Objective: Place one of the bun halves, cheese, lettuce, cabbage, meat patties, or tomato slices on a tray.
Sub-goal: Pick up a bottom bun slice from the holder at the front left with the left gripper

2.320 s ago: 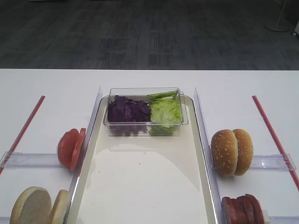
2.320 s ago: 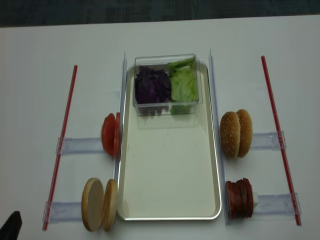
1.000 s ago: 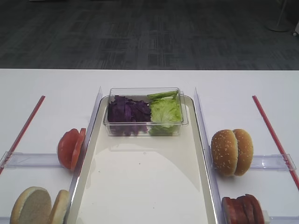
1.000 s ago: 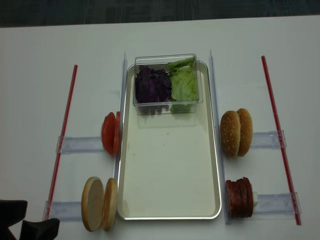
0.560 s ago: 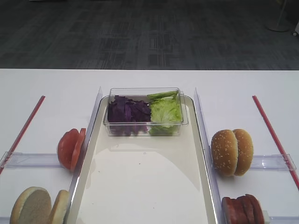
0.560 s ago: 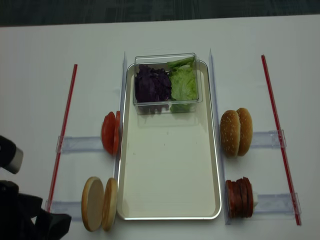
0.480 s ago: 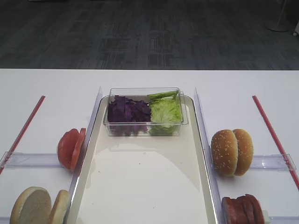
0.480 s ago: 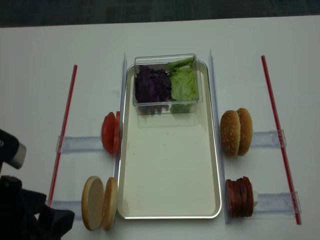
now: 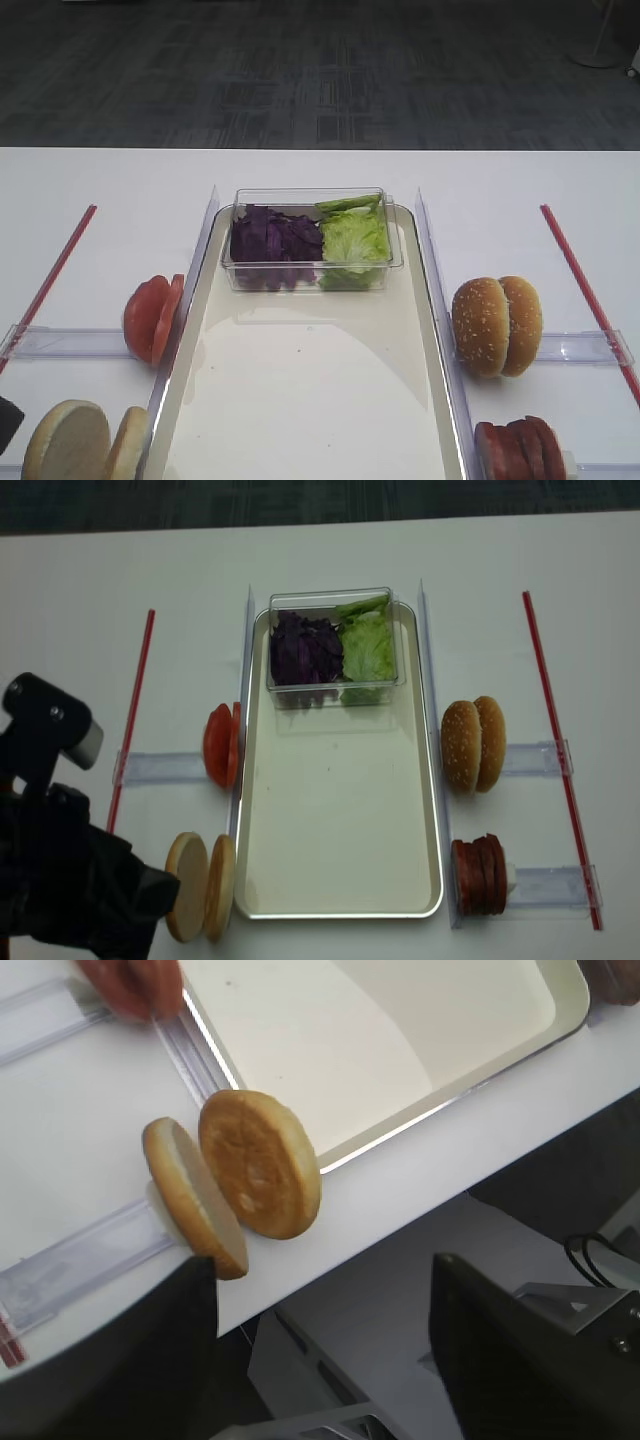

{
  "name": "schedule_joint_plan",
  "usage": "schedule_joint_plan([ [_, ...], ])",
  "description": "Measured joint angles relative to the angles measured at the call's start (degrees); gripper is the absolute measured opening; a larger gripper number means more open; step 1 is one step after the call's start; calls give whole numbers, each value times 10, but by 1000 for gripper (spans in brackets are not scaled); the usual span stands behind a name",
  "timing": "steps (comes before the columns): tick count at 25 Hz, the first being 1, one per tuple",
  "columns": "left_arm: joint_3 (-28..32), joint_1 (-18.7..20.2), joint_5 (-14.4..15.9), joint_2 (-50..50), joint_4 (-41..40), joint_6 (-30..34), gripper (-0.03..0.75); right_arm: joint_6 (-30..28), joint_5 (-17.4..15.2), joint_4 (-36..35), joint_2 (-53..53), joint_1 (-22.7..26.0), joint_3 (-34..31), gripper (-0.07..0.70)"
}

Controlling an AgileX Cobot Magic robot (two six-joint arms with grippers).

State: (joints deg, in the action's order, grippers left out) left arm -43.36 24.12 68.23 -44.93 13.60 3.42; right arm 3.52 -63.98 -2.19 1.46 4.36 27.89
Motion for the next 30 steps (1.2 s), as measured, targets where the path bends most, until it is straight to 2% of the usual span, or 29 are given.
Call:
schedule_joint_plan([
  [3, -7, 44, -8, -32, -17, -34, 435, 0, 0, 0, 0, 0, 0, 692],
  [6, -8, 104, -26, -64, -51, -88, 424, 0, 0, 0, 0, 0, 0, 692],
  [9, -18, 171, -46, -91, -111, -159, 407, 0, 0, 0, 0, 0, 0, 692],
  [13, -29, 251, -54, -132, -194, -292, 399, -2, 0, 0, 0, 0, 0, 692],
  [17, -31, 302, -57, -178, -241, -387, 374, -3, 0, 0, 0, 0, 0, 692],
  [20, -32, 319, -60, -211, -261, -443, 352, -3, 0, 0, 0, 0, 0, 692],
  [24, -31, 319, -60, -252, -272, -526, 349, -3, 1, 0, 0, 0, 0, 692],
  [30, -33, 319, -68, -303, -272, -585, 347, -3, 1, 0, 0, 0, 0, 692],
])
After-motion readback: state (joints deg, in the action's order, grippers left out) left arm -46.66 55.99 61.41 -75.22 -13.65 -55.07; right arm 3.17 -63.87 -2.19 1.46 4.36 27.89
